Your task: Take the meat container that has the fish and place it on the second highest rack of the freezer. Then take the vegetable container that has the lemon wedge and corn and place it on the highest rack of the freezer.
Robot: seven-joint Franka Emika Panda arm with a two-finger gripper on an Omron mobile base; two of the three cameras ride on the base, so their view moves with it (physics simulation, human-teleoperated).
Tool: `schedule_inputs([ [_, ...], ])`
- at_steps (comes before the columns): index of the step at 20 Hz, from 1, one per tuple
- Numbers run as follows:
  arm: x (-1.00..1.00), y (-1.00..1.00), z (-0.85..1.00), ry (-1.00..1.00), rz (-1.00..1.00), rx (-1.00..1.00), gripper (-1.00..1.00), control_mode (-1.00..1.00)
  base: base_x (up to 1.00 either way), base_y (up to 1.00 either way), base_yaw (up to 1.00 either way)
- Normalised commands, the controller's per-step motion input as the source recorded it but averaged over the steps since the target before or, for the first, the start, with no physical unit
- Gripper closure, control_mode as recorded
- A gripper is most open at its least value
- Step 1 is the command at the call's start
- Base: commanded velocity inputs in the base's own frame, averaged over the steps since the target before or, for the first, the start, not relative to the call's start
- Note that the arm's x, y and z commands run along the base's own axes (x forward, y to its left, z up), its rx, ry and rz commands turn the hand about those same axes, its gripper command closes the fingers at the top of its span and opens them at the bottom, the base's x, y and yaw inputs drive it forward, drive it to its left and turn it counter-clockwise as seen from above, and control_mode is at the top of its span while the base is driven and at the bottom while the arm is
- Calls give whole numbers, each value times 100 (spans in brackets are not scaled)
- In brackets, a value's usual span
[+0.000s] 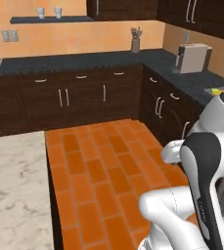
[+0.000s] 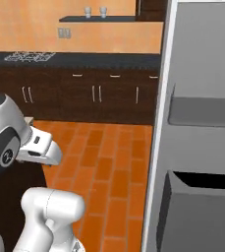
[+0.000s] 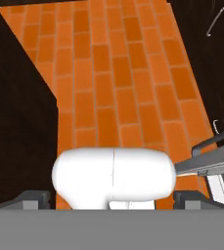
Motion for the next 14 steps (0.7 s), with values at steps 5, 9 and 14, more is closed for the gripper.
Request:
schedule_inputs([
  [5,0,0,0,0,0,0,-100,100,100,0,-4],
  [9,0,0,0,0,0,0,-100,100,100,0,-4],
  [14,0,0,0,0,0,0,-100,100,100,0,-10],
])
